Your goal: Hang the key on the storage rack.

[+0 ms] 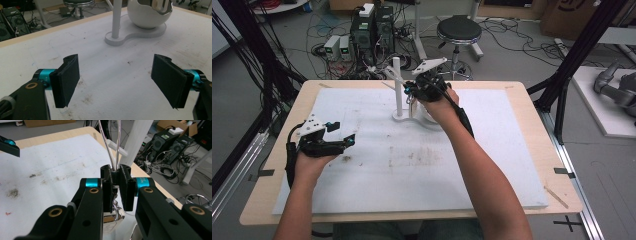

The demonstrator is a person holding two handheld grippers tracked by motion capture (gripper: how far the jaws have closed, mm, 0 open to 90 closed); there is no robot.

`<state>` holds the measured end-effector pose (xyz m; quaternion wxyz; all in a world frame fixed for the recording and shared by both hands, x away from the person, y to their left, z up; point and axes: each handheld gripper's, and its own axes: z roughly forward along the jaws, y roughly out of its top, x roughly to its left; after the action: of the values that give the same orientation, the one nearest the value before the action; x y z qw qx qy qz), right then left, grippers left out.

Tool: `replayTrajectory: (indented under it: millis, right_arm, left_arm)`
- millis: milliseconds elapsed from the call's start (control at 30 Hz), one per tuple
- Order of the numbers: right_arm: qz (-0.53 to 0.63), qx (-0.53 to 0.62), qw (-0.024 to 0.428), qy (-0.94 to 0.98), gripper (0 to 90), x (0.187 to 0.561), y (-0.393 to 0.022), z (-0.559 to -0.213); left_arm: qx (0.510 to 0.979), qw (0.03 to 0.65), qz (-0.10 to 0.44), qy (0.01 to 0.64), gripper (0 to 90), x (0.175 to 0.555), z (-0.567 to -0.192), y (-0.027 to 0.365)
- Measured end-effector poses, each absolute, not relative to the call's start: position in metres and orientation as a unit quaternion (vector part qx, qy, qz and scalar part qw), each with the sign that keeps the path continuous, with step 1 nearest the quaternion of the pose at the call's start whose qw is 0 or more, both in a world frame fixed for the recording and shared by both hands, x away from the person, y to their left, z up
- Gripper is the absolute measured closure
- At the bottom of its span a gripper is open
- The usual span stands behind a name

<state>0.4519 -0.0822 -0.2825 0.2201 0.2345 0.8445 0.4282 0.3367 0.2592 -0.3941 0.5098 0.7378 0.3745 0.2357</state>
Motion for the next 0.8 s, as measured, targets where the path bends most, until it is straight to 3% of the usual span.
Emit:
replayTrajectory:
  millis: [800]
  right_arm:
    - [0.388, 0.242, 0.231, 0.859, 83.1, 0.462, -0.071, -0.296]
  left_arm:
    - [0.738, 0.512, 0.232, 0.373, 23.1, 0.337, -0.394, 0.258]
